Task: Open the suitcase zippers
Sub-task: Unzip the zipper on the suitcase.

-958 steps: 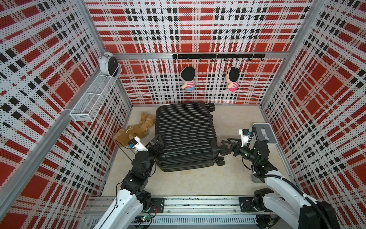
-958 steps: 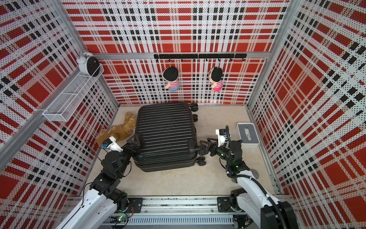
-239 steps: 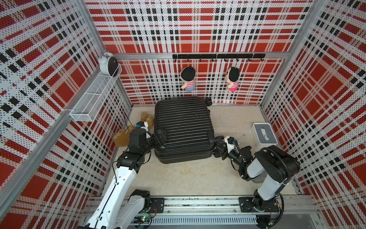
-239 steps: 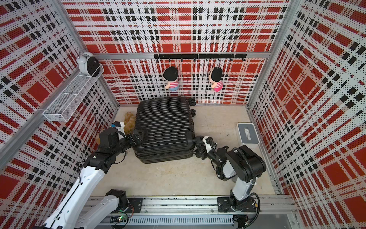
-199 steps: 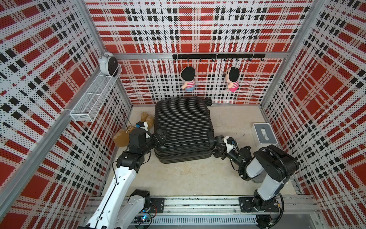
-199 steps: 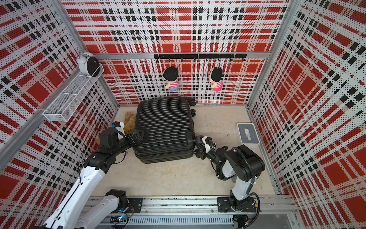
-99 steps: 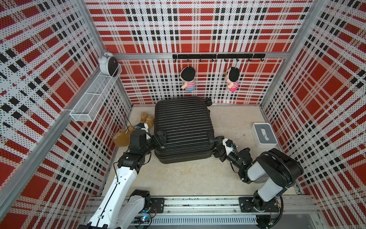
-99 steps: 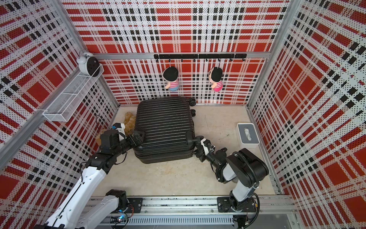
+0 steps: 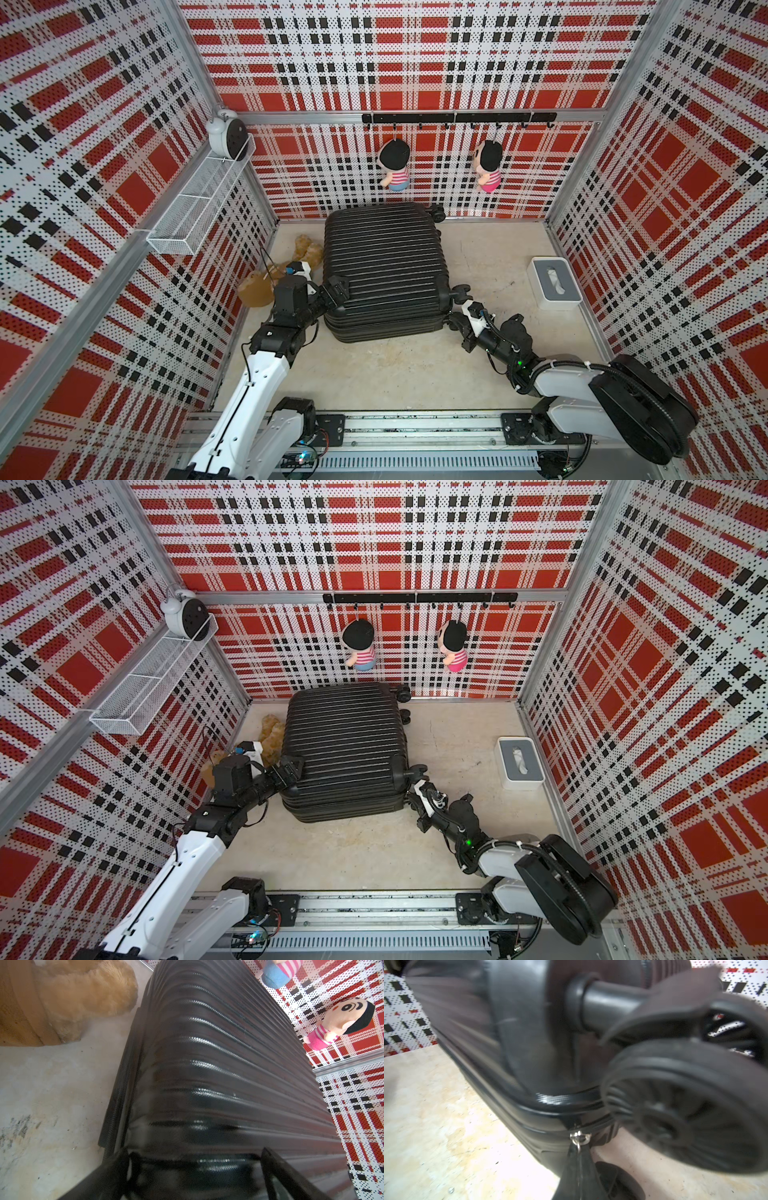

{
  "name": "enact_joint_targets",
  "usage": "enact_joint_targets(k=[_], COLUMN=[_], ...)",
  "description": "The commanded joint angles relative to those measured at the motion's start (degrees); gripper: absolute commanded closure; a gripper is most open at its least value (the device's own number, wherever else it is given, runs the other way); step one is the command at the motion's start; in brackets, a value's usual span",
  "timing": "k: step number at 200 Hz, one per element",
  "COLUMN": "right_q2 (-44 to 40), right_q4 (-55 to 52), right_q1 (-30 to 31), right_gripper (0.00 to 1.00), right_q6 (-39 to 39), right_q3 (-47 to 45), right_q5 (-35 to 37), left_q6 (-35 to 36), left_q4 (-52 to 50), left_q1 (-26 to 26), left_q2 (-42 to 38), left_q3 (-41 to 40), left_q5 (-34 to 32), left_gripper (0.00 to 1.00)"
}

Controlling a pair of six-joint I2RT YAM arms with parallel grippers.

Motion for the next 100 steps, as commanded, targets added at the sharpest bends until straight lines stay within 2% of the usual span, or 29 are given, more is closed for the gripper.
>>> enact_joint_targets(k=[1,40,100], right_q2=[-5.6,-8.8,-0.7], right_q4=[-5.8,-12.1,-13.4], right_q1=[3.1,7.6,16.6], right_gripper=[1.00,1.00,1.00], right_q6=[-2.4,-2.7,-1.9], right_q3=[0.3,2.6,9.3], right_q5=[-3.0,-0.4,6.3], left_q6=[-1.1,-1.8,-6.9], left_q4=[3.0,4.3,8.8], left_q1=[-0.5,-2.6,-14.7], left_q2=[0.2,0.4,0.1], left_q3=[-1.4,-2.8,-5.3], left_q5=[4.7,5.3,-0.3], left_gripper=[0.01,0.00,0.01])
